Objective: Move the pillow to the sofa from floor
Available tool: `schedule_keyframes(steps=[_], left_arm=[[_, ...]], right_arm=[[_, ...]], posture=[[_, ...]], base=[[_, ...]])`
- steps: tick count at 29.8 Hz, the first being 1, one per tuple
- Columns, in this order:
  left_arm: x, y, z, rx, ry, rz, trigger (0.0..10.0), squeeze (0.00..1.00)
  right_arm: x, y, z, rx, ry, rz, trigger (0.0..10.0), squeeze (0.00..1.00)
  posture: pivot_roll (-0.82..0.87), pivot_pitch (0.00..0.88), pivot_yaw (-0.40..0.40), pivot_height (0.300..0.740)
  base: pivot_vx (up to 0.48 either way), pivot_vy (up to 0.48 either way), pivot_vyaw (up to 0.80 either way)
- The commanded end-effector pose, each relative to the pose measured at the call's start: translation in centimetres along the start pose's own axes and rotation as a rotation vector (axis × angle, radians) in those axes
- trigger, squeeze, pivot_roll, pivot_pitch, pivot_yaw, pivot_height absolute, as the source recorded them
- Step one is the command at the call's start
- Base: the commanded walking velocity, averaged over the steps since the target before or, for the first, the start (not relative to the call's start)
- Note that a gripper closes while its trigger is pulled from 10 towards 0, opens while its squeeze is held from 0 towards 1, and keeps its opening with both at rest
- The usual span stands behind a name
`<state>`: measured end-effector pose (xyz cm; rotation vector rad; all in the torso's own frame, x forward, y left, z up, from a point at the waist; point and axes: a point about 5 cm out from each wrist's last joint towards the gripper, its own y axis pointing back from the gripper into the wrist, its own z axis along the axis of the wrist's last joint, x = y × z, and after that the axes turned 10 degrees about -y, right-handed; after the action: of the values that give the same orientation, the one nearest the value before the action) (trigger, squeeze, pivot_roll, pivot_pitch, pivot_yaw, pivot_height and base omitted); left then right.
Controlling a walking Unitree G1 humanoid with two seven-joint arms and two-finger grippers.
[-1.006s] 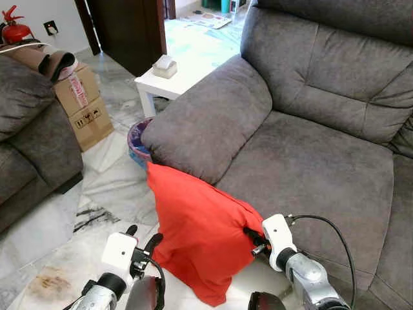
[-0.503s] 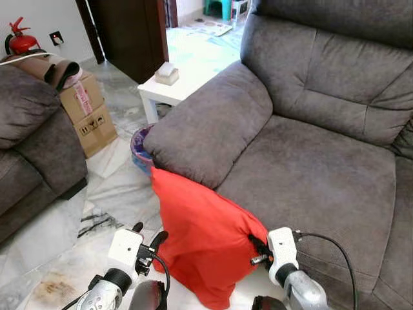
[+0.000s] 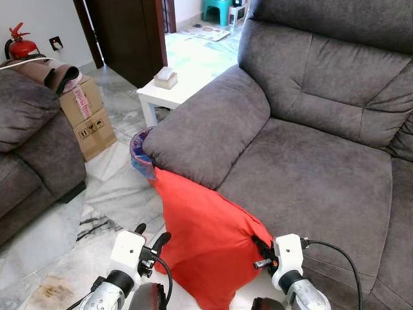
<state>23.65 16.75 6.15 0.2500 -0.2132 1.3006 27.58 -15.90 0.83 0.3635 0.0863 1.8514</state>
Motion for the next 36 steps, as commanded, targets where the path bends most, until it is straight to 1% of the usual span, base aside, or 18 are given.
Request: schedule_keyframes(steps=[1,4,7,13,14,15,16,17,19,20,21,22,27,30,34,36], left_arm=[[0.0,0.2,-0.5,0.016,-0.004,-0.007,10.0,0.00],[0.0,0.2,-0.5,0.018,-0.003,-0.002,10.0,0.00],[-0.1,0.2,-0.5,0.019,0.001,0.005,10.0,0.00],[0.0,0.3,-0.6,0.023,0.000,0.006,10.0,0.00],[0.0,0.3,-0.6,0.023,0.000,0.006,10.0,0.00],[0.0,0.3,-0.6,0.025,0.000,0.005,10.0,0.00],[0.0,0.4,-0.6,0.026,-0.001,0.004,10.0,0.00],[0.0,0.4,-0.6,0.027,-0.001,0.003,10.0,0.00],[0.0,0.4,-0.7,0.029,-0.002,0.001,10.0,0.00],[0.0,0.4,-0.7,0.029,-0.002,0.001,10.0,0.00],[0.0,0.4,-0.7,0.030,-0.003,0.000,10.0,0.00],[0.0,0.4,-0.7,0.031,-0.003,0.000,10.0,0.00],[0.0,0.5,-0.9,0.037,-0.001,-0.004,10.0,0.00],[0.1,0.6,-0.9,0.039,-0.006,-0.003,10.0,0.00],[0.3,0.6,-0.9,0.040,-0.010,-0.003,10.0,0.00],[0.3,0.6,-0.9,0.040,-0.011,-0.004,10.0,0.00]], right_arm=[[0.3,-0.4,1.2,-0.053,0.005,0.007,0.0,0.00],[0.2,-0.5,1.5,-0.069,-0.008,-0.008,0.0,0.00],[0.1,-0.5,1.6,-0.081,-0.002,-0.024,0.0,0.00],[0.1,-0.3,1.9,-0.110,-0.039,-0.044,0.0,0.00],[0.1,-0.3,1.9,-0.110,-0.039,-0.044,0.0,0.00],[-0.2,-0.4,1.8,-0.098,-0.009,-0.078,0.0,0.00],[-0.5,-0.4,1.8,-0.098,-0.031,-0.110,3.9,0.00],[-0.7,-0.4,1.8,-0.096,-0.048,-0.118,10.0,0.00],[-0.8,-0.4,2.1,-0.128,-0.134,-0.113,10.0,0.00],[-0.8,-0.4,2.1,-0.128,-0.134,-0.113,10.0,0.00],[-0.8,-0.3,2.3,-0.150,-0.170,-0.117,10.0,0.00],[-0.8,-0.3,2.4,-0.156,-0.177,-0.115,10.0,0.00],[-0.5,-0.3,2.3,-0.143,-0.157,-0.099,10.0,0.00],[-0.3,-0.3,2.2,-0.146,-0.169,-0.083,10.0,0.00],[-0.4,-0.3,2.5,-0.165,-0.200,-0.087,10.0,0.00],[-0.4,-0.3,2.5,-0.166,-0.198,-0.080,10.0,0.00]], posture=[[0.00,0.109,0.006,0.595],[0.01,0.113,0.004,0.595],[0.01,0.121,0.002,0.595],[0.01,0.129,0.008,0.595],[0.01,0.129,0.008,0.595],[0.01,0.129,0.008,0.595],[0.01,0.134,0.010,0.595],[0.01,0.134,0.010,0.595],[0.01,0.137,0.011,0.595],[0.01,0.137,0.011,0.595],[0.01,0.139,0.011,0.600],[0.01,0.139,0.011,0.605],[0.01,0.138,0.012,0.635],[0.01,0.139,0.014,0.660],[0.02,0.138,0.016,0.685],[0.02,0.138,0.016,0.695]], base=[[0.000,0.000,0.00],[0.000,0.000,0.00],[0.000,0.000,0.00],[0.000,0.000,0.00],[0.000,0.000,0.00],[0.000,0.000,0.00],[0.000,0.000,0.00],[0.000,0.000,0.00],[0.000,0.000,0.00],[0.000,0.000,0.00],[0.000,0.000,0.00],[0.000,0.000,0.00],[0.000,0.000,0.00],[0.000,0.000,0.00],[0.000,0.000,0.00],[0.000,0.000,0.00]])
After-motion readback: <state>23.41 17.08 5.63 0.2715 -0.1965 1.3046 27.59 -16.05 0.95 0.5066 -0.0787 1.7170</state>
